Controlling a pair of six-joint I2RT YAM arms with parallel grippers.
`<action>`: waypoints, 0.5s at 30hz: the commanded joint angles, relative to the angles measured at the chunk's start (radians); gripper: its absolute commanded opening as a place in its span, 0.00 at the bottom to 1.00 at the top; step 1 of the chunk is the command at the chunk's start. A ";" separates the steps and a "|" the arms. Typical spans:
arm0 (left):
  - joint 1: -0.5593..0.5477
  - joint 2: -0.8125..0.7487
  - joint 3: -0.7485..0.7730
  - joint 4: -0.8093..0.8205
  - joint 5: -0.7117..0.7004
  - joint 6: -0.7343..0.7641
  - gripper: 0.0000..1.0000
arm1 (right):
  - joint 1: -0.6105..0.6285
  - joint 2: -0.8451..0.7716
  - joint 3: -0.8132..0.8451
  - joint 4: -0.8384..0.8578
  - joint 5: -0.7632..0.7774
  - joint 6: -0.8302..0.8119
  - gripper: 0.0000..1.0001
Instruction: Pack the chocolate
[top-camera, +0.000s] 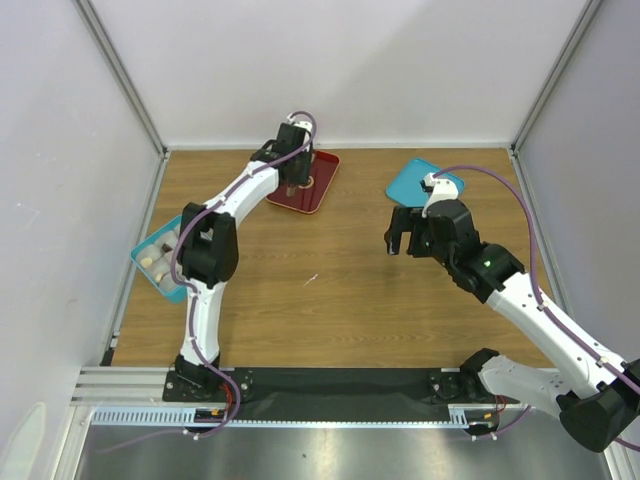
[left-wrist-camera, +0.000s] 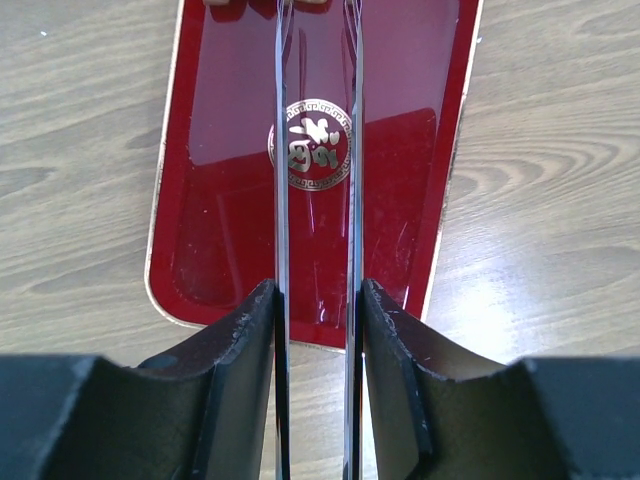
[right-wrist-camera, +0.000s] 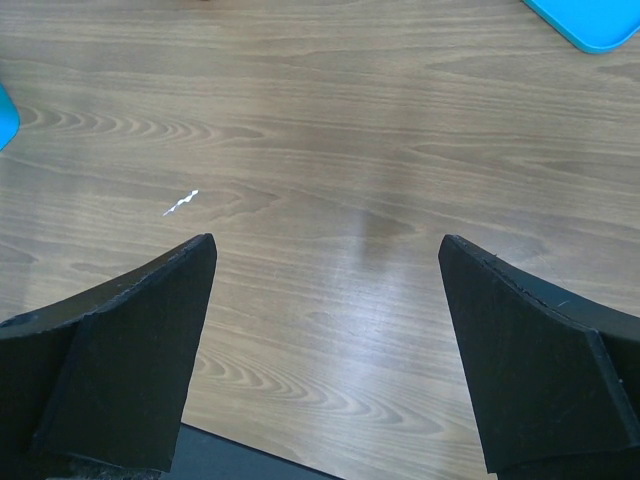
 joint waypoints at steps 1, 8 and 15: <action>0.002 0.018 0.036 0.041 -0.018 0.012 0.43 | -0.010 -0.015 0.030 0.017 0.019 -0.017 1.00; 0.000 0.034 0.036 0.050 -0.041 0.007 0.44 | -0.029 -0.015 0.027 0.022 0.013 -0.026 1.00; 0.002 0.068 0.071 0.045 -0.035 0.012 0.45 | -0.049 -0.025 0.015 0.027 -0.002 -0.026 1.00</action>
